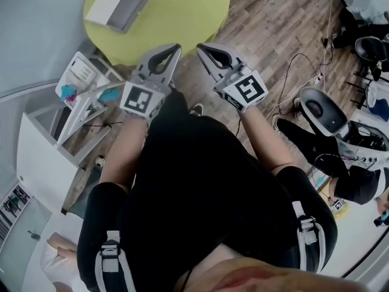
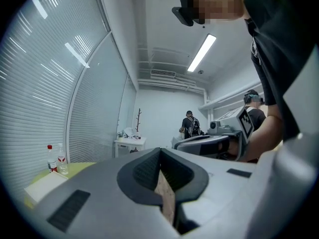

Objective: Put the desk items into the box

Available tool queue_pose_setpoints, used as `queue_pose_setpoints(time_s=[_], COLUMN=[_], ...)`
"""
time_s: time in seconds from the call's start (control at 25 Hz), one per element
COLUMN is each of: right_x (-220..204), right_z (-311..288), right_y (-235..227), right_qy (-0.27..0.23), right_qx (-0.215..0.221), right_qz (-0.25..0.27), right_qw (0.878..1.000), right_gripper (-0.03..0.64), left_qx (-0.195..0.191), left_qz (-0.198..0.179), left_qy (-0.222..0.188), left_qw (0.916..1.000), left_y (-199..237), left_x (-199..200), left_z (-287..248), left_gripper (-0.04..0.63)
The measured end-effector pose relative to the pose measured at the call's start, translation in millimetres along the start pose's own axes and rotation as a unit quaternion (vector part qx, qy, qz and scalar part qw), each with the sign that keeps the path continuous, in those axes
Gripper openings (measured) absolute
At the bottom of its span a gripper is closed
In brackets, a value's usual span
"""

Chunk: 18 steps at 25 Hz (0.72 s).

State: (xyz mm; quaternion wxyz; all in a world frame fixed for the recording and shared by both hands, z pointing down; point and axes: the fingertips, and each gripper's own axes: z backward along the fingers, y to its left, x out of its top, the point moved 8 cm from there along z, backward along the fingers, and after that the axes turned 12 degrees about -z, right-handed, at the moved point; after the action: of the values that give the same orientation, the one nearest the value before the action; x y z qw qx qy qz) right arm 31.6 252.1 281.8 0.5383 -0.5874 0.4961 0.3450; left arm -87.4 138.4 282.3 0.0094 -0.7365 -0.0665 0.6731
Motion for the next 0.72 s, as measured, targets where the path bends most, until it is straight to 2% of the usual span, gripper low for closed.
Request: queue_pose_setpoints(time_s=[0.44, 0.72], right_x=[17.5, 14.5], right_z=[-78.3, -111.4], right_y=[-34.9, -59.5], right_qy=[0.008, 0.009], right_qx=[-0.031, -0.046], right_qz=[-0.005, -0.021], right_qw=[0.999, 0.999], right_gripper=[0.015, 0.015], left_qx=[-0.029, -0.042], left_qz=[-0.001, 0.006], left_qy=[-0.002, 0.005], left_qw=[0.9996, 0.9991], left_y=[87.4, 124.3], left_x=[-18.1, -35.9], left_z=[-30.4, -51.0], left_gripper=[0.012, 0.012])
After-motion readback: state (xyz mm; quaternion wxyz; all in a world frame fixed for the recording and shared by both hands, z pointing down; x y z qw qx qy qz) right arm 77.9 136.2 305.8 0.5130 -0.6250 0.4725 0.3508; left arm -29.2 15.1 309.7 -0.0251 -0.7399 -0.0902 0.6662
